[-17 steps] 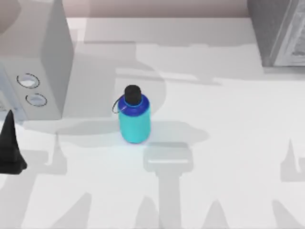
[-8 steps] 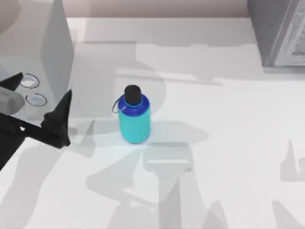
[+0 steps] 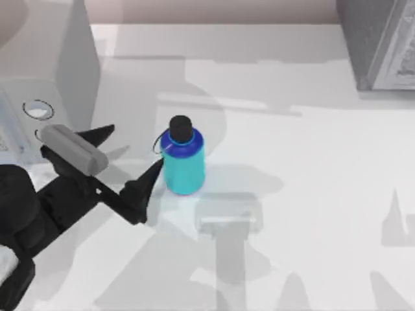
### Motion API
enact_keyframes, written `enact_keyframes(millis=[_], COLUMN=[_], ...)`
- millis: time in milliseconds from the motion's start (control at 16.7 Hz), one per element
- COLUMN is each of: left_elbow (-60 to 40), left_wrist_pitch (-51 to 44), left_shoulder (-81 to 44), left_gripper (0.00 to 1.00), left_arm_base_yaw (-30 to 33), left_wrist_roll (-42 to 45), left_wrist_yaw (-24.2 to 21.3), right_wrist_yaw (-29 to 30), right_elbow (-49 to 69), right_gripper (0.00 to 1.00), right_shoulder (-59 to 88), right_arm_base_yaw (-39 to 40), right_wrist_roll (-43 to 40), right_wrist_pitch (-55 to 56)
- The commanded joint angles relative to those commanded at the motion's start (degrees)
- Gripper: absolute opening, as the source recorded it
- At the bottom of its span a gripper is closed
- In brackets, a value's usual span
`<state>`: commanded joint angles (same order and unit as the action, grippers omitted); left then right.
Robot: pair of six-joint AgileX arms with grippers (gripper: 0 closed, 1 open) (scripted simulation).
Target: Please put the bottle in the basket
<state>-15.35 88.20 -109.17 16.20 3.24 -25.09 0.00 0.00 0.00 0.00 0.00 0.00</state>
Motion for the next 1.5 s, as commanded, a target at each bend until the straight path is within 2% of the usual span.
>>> enact_keyframes(millis=[240,420,780,1260,1500], left_elbow=[-1.78,-2.26,-2.95,-16.28,-17.18], left_wrist_pitch=[10.12,12.72,11.96,2.22,1.50], left_shoulder=[-12.83,-16.12,-16.14,-19.16,-19.38], left_gripper=[1.00,1.00,1.00,1.00,1.00], left_arm_base_yaw=[1.87,2.38,2.58,8.46,8.89], left_wrist_roll=[0.44,0.57,0.52,-0.22,-0.27], left_wrist_yaw=[-2.89,-3.69,-3.30,2.30,2.73], right_wrist_yaw=[0.00,0.00,0.00,0.00,0.00], right_elbow=[0.00,0.00,0.00,0.00,0.00], right_gripper=[1.00,1.00,1.00,1.00,1.00], right_shoulder=[0.00,0.00,0.00,0.00,0.00], right_arm_base_yaw=[0.00,0.00,0.00,0.00,0.00], right_wrist_roll=[0.00,0.00,0.00,0.00,0.00], right_wrist_pitch=[0.00,0.00,0.00,0.00,0.00])
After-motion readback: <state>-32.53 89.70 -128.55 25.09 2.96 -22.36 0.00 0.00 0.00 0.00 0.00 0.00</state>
